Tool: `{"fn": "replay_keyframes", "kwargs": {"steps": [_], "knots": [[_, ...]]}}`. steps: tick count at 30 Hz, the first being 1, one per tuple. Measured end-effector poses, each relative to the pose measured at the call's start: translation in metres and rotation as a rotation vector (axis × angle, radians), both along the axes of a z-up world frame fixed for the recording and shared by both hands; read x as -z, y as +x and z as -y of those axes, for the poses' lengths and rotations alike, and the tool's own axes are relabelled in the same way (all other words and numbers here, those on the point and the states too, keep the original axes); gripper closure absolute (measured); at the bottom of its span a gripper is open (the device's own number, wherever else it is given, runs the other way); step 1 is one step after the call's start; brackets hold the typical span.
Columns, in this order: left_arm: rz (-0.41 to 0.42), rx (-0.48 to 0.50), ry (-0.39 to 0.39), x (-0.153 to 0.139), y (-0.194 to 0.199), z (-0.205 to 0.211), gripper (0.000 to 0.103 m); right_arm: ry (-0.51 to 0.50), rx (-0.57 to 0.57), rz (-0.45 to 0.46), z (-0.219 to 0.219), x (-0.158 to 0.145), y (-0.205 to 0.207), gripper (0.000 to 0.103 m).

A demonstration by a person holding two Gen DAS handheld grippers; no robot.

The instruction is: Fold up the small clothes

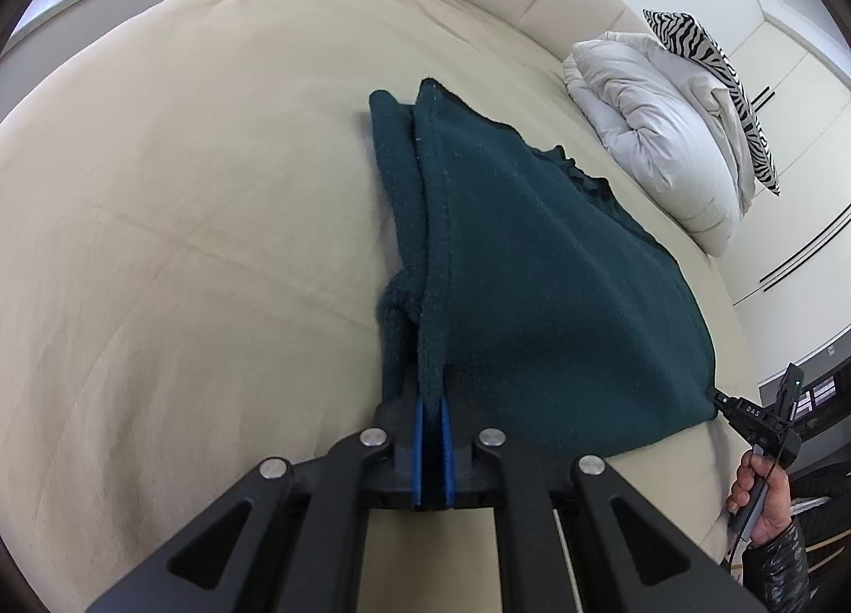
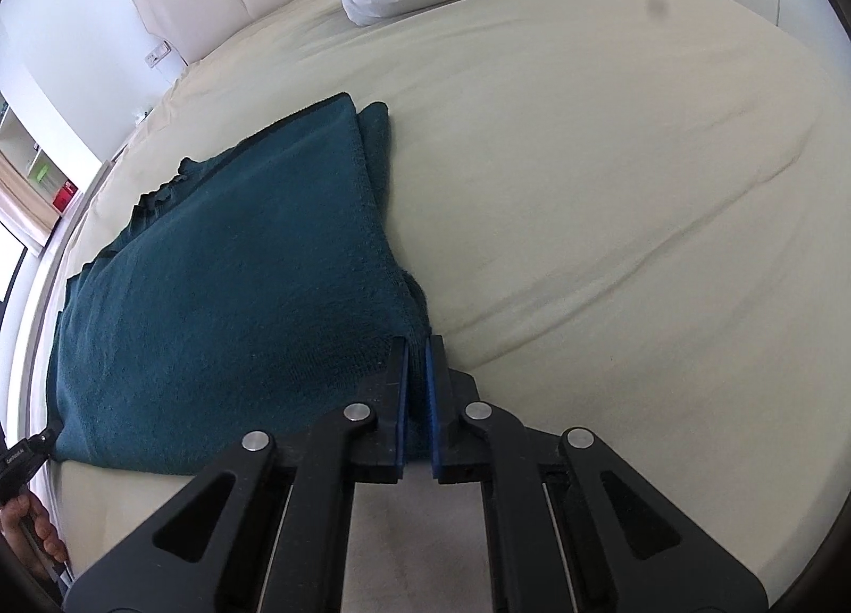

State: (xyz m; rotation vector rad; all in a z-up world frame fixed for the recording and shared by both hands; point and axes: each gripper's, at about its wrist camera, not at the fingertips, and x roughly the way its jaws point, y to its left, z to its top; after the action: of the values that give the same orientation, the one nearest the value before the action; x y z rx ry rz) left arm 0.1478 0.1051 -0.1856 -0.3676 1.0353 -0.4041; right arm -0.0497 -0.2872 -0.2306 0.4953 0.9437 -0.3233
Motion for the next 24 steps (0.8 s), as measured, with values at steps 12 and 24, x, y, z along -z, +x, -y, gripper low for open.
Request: {"fn": "replay_keyframes", "kwargs": {"steps": [12, 24], "knots": [[0.162, -0.016, 0.103, -0.071, -0.005, 0.011, 0.07, -0.029, -0.017, 0.154, -0.009, -0.067, 0.015, 0.093], [0.232, 0.044, 0.236, -0.05, 0.124, 0.111, 0.059, 0.292, -0.253, 0.178, -0.07, -0.029, 0.168, 0.093]]}}
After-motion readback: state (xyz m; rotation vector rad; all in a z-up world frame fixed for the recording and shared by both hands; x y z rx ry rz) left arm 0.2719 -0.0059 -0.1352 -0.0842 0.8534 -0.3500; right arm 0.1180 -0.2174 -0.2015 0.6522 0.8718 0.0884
